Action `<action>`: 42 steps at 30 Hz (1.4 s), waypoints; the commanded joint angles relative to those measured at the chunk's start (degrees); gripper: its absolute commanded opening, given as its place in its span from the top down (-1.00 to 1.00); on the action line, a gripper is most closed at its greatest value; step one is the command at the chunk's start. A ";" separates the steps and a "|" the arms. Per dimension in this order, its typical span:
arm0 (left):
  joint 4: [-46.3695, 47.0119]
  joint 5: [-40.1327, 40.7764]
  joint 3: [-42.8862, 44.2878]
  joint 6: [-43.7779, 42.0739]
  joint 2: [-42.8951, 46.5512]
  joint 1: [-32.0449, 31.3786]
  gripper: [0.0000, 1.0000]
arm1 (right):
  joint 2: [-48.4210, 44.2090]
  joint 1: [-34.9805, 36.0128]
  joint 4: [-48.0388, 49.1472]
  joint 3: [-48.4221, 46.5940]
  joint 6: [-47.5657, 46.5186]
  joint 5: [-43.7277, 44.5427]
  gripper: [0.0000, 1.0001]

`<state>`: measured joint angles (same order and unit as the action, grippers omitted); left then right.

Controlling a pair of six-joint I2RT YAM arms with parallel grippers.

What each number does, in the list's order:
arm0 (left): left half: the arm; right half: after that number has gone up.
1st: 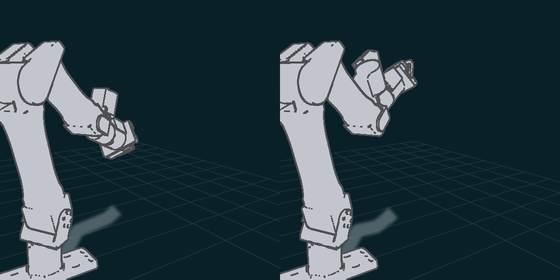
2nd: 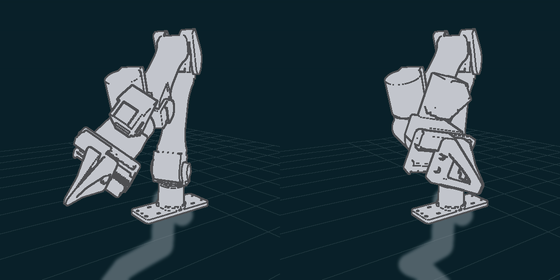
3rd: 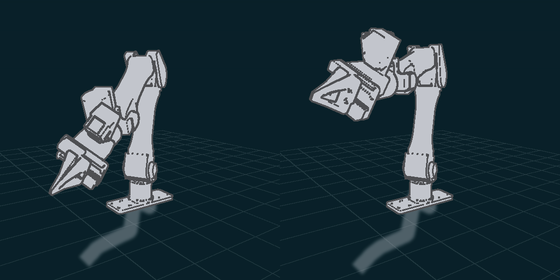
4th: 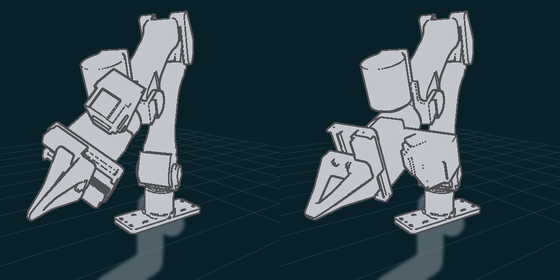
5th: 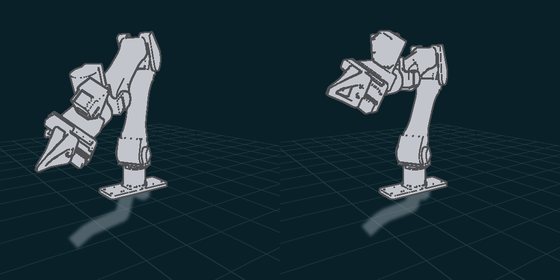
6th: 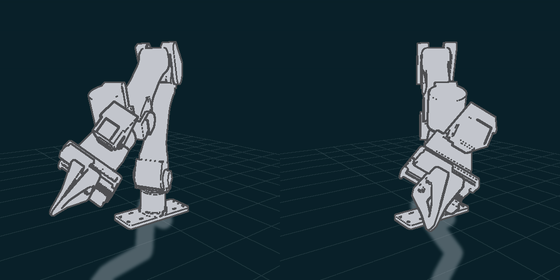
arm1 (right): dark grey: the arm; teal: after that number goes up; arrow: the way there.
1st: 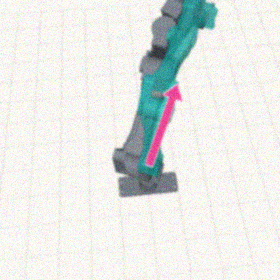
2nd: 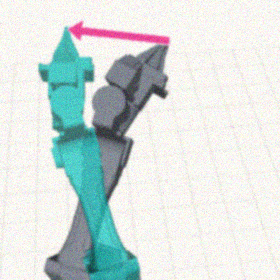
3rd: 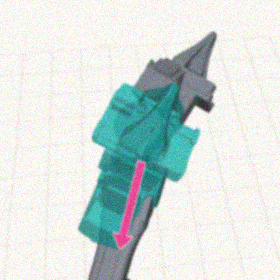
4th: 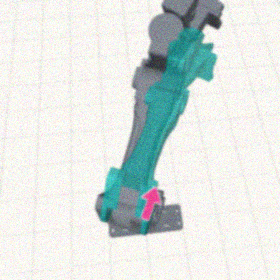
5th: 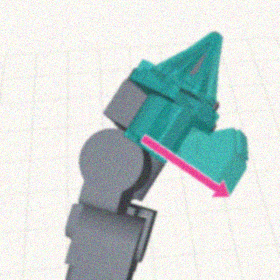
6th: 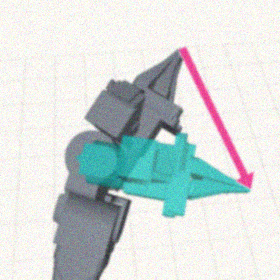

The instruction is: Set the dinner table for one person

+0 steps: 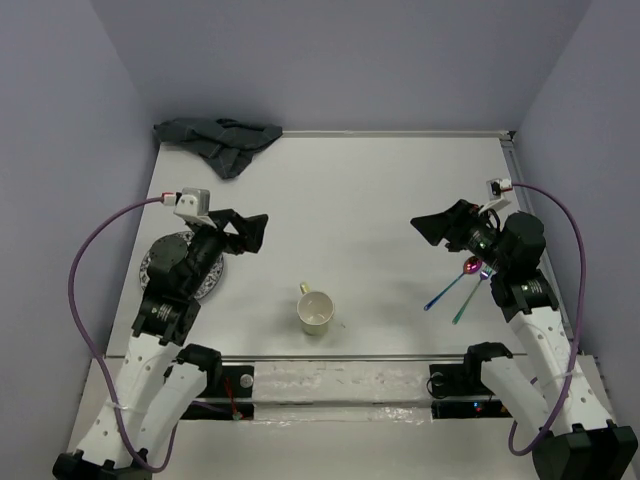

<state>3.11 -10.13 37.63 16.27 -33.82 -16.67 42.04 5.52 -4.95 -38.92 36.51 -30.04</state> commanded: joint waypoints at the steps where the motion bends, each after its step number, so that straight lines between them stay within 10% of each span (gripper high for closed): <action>1: 0.66 2.12 2.89 -1.24 -3.70 1.37 -0.98 | -0.47 -0.42 4.33 -0.90 1.01 -1.95 -0.70; 17: -4.26 23.83 19.23 -1.95 -34.36 1.64 -0.98 | 5.25 -0.42 17.96 3.32 6.38 -7.66 -0.52; 31: 2.60 26.56 18.88 -3.17 -35.42 2.43 -0.93 | 4.19 -0.42 15.94 3.41 2.78 -7.23 -0.53; 42: -9.87 36.31 45.15 -9.24 -71.34 2.95 -0.64 | 3.84 -0.42 15.06 3.32 2.07 -7.92 -0.51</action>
<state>-1.34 20.64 73.17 10.31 -96.14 -14.31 46.61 5.52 8.19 -35.40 39.97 -36.47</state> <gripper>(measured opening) 0.838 0.761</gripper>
